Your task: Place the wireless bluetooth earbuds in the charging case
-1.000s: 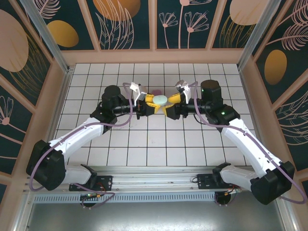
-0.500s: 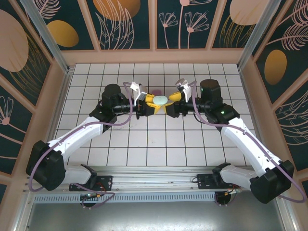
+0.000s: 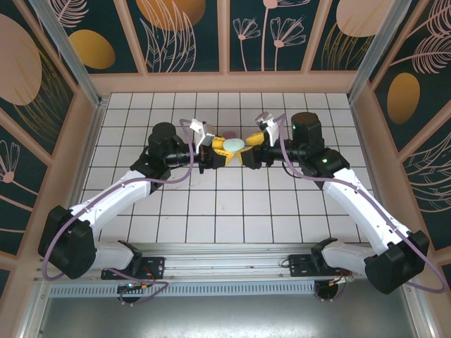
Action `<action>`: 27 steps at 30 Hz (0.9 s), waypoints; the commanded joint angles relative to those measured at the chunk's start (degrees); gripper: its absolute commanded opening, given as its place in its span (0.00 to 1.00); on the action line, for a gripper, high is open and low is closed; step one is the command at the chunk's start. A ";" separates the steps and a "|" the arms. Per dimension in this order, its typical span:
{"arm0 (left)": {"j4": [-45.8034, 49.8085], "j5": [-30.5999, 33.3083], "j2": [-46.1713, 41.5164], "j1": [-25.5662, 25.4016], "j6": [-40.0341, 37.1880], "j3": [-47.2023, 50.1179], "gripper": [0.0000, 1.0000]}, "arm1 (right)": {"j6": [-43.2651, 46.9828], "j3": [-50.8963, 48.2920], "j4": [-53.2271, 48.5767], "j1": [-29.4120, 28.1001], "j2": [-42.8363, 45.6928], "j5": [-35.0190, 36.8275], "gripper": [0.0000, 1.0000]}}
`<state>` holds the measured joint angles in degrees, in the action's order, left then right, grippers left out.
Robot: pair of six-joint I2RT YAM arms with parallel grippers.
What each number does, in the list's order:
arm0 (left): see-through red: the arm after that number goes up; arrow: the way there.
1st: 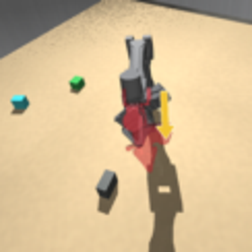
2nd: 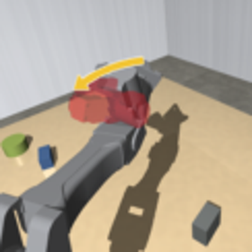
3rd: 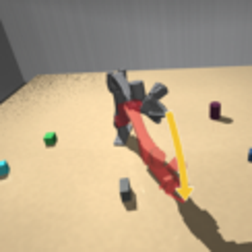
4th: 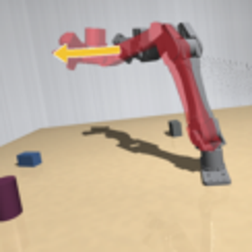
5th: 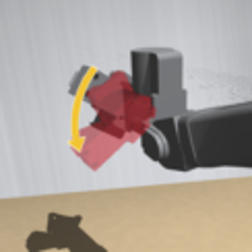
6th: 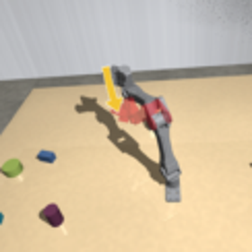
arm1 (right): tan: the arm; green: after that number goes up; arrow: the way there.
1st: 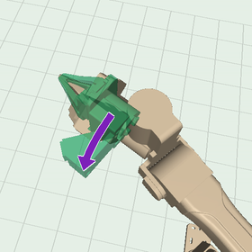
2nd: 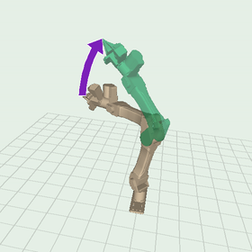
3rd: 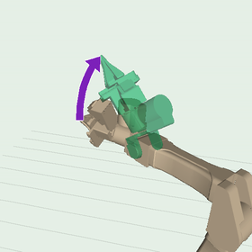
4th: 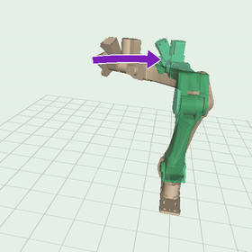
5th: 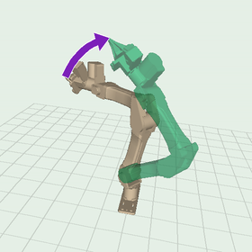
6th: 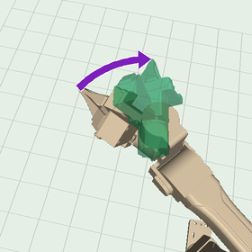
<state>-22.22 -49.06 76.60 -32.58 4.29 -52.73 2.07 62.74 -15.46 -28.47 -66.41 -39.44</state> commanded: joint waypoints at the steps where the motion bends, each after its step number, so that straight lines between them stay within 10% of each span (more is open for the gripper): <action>1: 1.54 -3.28 -0.92 -0.64 -2.09 0.20 0.23 | -1.36 2.86 2.20 0.13 -0.42 0.84 0.72; 27: 5.63 -6.18 -0.95 -0.56 -4.05 -1.83 0.22 | 8.19 3.60 -7.47 0.48 -0.76 -9.52 0.71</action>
<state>-17.85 -52.53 76.42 -32.97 1.56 -52.73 6.22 64.53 -19.35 -28.08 -67.96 -46.63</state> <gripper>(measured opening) 0.319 0.708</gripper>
